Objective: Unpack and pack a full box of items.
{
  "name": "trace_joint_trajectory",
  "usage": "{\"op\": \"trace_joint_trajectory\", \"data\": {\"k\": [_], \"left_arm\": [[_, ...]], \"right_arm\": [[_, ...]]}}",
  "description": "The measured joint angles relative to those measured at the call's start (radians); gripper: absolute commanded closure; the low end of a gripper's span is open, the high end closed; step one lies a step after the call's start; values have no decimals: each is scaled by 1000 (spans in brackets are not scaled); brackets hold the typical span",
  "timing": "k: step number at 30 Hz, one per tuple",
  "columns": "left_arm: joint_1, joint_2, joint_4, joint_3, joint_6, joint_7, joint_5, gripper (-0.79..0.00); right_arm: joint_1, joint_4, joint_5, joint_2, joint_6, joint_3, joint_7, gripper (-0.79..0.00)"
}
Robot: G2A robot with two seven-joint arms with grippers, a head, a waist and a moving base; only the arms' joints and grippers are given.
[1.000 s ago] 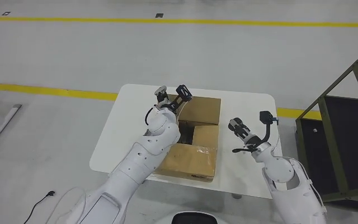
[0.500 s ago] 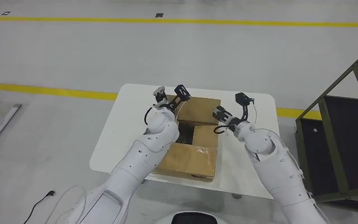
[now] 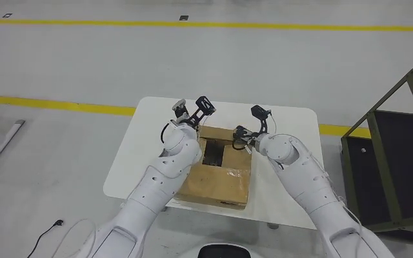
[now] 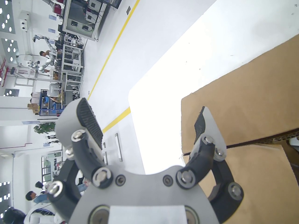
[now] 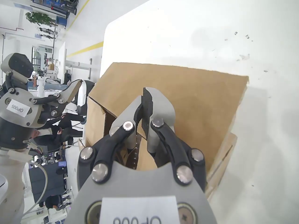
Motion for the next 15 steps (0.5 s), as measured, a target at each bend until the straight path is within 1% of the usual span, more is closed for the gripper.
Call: {"op": "trace_joint_trajectory", "data": {"k": [4, 7, 10, 11, 15], "left_arm": [[52, 19, -116, -55, -105, -1, -33, -785], [104, 37, -223, -110, -212, -4, -75, -785], [159, 55, -335, -173, -346, -18, -148, -785], [180, 61, -376, -198, -409, -30, -187, -785], [237, 80, -481, -264, -595, -93, -292, -785]], "right_arm": [[15, 13, 24, -7, -70, 5, -33, 0], [-2, -24, 24, -1, -154, 30, -78, 0], [-44, -92, 5, 17, -212, 76, -105, 0], [-67, -128, -7, 27, -224, 100, -110, 0], [-165, -270, -42, 59, -228, 192, -102, 0]]}}
